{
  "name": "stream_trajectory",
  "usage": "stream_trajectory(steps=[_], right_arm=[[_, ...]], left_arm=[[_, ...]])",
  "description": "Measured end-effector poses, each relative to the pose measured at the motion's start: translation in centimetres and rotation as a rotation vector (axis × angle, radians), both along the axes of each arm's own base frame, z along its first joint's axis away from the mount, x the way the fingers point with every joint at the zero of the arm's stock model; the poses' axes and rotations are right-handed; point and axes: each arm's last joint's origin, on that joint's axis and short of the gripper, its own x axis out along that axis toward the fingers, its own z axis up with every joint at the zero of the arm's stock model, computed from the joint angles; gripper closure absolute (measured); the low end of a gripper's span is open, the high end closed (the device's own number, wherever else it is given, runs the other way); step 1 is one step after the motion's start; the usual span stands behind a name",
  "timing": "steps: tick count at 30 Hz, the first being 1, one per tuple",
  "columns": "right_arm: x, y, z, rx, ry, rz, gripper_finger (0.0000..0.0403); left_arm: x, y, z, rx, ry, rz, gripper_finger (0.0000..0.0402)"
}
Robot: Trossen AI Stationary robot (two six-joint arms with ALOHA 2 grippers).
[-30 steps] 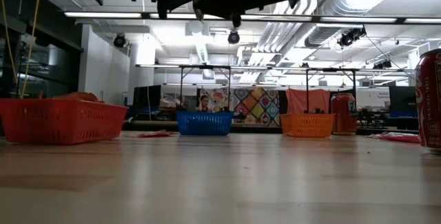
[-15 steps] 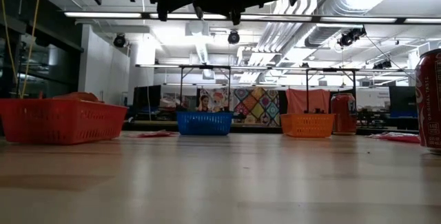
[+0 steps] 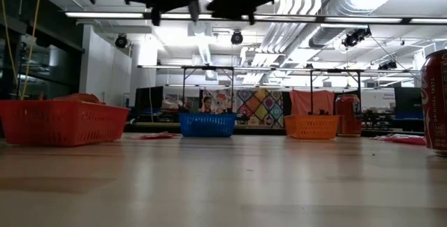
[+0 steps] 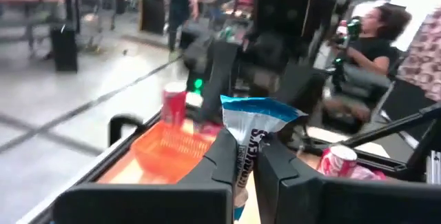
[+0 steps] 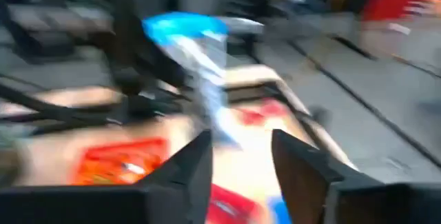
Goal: Sort candy
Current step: Put the white candy pack into the blue basket
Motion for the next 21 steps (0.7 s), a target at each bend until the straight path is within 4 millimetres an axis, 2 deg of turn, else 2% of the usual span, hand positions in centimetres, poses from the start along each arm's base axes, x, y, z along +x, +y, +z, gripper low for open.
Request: stream_trajectory(steps=[6, 9, 11, 16, 19, 21], right_arm=[[-5.2, -0.2, 2.1, -0.118, 0.238, -0.308, 0.0183], [-7.5, -0.1, 2.8, -0.112, 0.317, -0.355, 0.0163], [-8.7, -0.1, 3.3, -0.089, 0.332, -0.373, 0.0157], [-10.1, -0.2, 4.1, -0.053, 0.305, -0.409, 0.0153], [-10.1, -0.4, 4.2, -0.054, 0.295, -0.419, 0.0153], [-10.1, -0.5, 4.2, -0.055, 0.299, -0.425, 0.0153]], left_arm=[[-4.8, 1.1, 0.6, -0.126, 0.102, 0.148, 0.0399], [-6.6, 0.7, 0.7, -0.151, 0.135, 0.176, 0.04], [-7.0, 0.4, 0.9, -0.155, 0.132, 0.176, 0.0401], [-6.1, 0.8, 0.9, -0.202, 0.078, 0.27, 0.0401], [-4.3, 2.7, 1.4, -0.241, 0.029, 0.305, 0.0401], [-2.8, 4.5, 2.6, -0.231, 0.046, 0.313, 0.0401]])
